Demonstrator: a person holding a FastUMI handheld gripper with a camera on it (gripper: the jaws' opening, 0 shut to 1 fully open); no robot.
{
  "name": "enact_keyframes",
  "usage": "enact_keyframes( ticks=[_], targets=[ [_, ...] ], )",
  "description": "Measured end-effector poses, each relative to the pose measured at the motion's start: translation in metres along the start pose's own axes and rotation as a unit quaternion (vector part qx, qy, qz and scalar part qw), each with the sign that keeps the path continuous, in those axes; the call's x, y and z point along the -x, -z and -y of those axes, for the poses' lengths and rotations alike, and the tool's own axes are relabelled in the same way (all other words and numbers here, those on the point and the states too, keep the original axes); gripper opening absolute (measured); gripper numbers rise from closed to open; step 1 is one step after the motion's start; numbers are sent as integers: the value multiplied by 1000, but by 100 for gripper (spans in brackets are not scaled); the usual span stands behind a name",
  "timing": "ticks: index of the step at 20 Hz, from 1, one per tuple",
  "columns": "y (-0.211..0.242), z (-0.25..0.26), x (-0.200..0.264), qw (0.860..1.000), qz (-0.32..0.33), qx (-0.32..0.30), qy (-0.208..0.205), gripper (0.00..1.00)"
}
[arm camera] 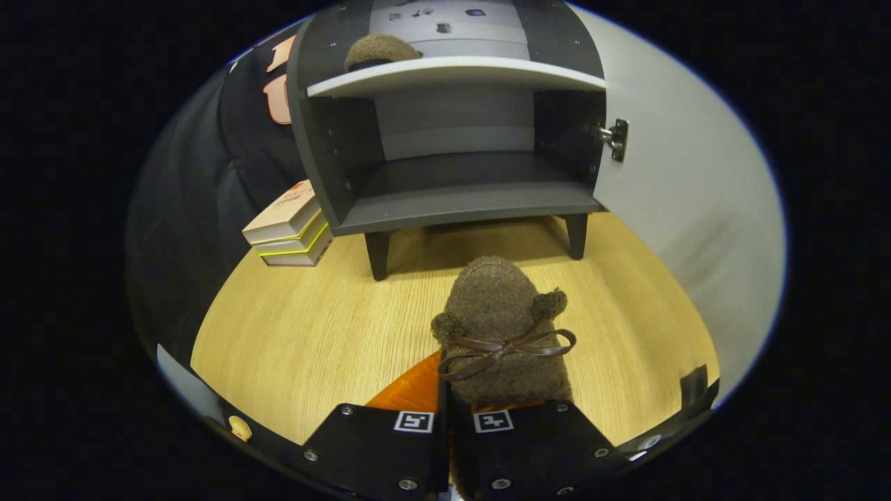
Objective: Open the shoe cabinet door, grab the shoes and put them into the shoe cabinet, then close the shoe cabinet door.
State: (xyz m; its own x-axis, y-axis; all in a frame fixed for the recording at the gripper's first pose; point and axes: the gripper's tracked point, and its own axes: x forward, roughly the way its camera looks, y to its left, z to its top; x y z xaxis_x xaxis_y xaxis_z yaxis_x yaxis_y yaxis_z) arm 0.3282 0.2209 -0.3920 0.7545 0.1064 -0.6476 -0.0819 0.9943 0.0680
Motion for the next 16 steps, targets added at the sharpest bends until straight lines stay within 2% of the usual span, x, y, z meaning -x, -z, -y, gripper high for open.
enact_keyframes(
  ticks=[6, 11, 16],
  targets=[
    [-55, -3, 44, 999, 46, 5, 0, 7],
    [-133, 0, 72, 995, 103, 8, 0, 7],
    [-220, 12, 80, 989, 146, 18, 8, 7]
  ],
)
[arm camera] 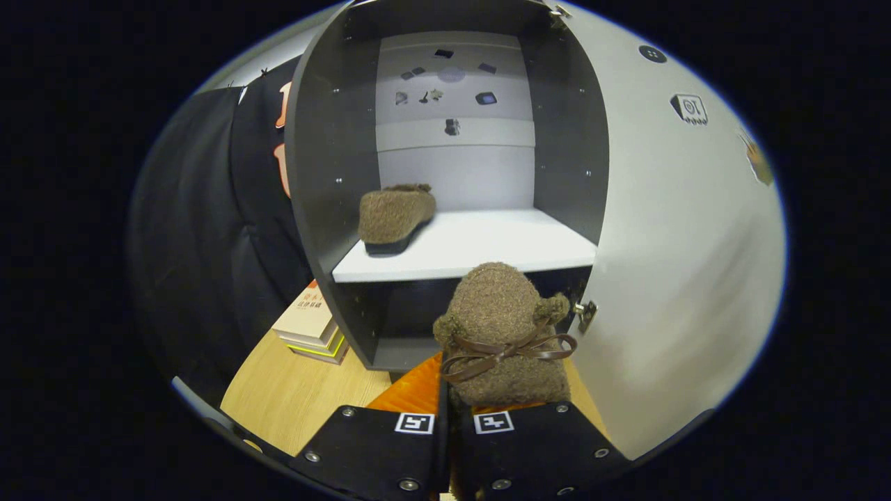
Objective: Open the shoe cabinet door, grab the shoes and put them into the shoe cabinet, then close the shoe cabinet door.
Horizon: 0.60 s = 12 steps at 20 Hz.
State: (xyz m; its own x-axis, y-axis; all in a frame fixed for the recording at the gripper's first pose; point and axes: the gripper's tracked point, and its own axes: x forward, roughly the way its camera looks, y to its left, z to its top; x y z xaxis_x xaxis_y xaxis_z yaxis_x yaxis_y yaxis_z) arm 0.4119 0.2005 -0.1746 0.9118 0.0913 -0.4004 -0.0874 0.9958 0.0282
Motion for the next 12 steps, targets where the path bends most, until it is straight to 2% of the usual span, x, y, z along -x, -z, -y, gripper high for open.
enact_keyframes(
  ticks=[7, 12],
  targets=[
    [-102, 16, -49, 999, 33, 16, 1, 7],
    [-145, 17, -107, 999, 25, 28, -7, 7]
  ],
)
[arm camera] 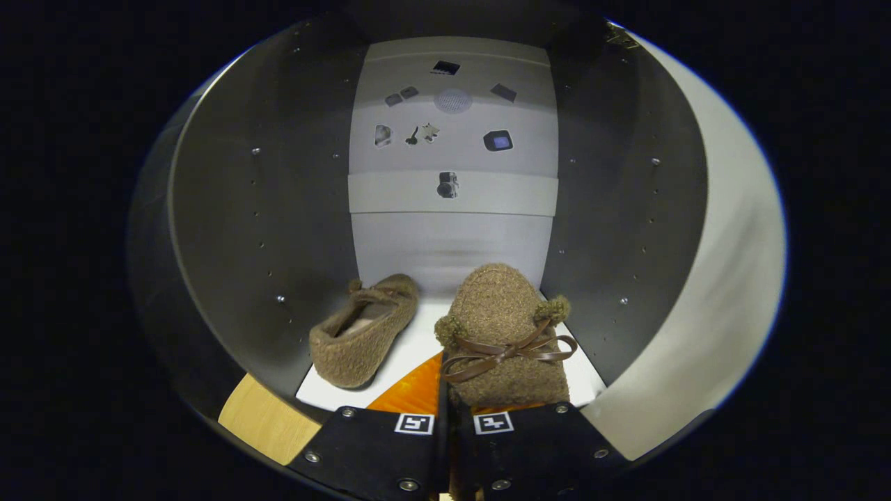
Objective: Open the shoe cabinet door, grab the shoes and put them into the shoe cabinet, then close the shoe cabinet door.
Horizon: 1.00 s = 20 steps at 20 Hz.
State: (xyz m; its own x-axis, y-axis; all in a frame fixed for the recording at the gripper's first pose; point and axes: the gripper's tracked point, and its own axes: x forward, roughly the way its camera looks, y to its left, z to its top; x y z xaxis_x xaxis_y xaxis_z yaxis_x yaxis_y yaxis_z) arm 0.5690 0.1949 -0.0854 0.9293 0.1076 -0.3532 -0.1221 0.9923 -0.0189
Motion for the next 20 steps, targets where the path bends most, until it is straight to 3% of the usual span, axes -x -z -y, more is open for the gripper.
enact_keyframes(
  ticks=[7, 10, 16, 20],
  targets=[
    [-12, 3, -86, 999, -34, 17, 0, 7],
    [-4, 1, -112, 999, -51, -2, -3, 7],
    [6, 5, -132, 998, -66, -15, 11, 7],
    [10, 4, -127, 997, -72, -24, 10, 18]
  ],
)
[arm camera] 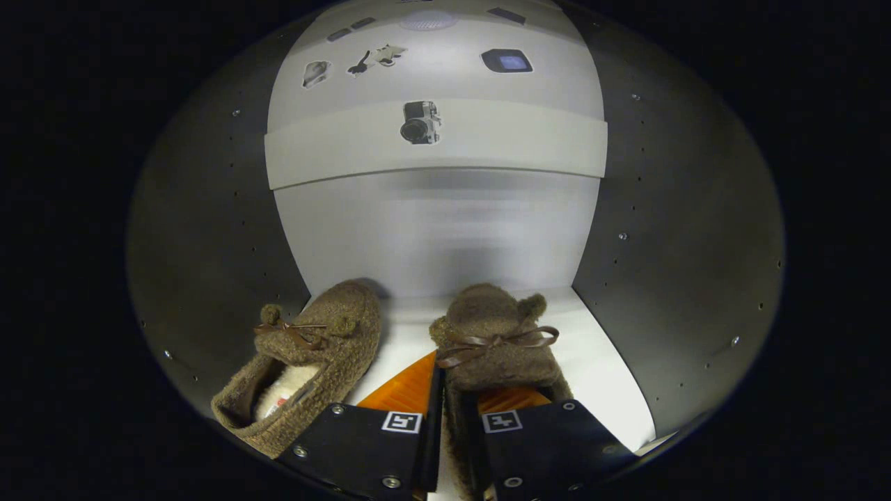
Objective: Open the shoe cabinet door, grab the shoes and put them into the shoe cabinet, then close the shoe cabinet door.
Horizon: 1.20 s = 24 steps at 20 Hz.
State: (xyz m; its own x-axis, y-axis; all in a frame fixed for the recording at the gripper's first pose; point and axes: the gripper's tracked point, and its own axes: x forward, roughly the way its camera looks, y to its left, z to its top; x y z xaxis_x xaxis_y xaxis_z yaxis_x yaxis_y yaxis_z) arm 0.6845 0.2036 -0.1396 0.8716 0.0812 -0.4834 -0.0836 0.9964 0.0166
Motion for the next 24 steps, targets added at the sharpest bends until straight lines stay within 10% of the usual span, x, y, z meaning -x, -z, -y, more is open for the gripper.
enact_keyframes(
  ticks=[10, 24],
  targets=[
    [-15, 4, 75, 998, 55, 4, 14, 26],
    [34, -4, 303, 991, 130, 10, 30, 27]
  ],
)
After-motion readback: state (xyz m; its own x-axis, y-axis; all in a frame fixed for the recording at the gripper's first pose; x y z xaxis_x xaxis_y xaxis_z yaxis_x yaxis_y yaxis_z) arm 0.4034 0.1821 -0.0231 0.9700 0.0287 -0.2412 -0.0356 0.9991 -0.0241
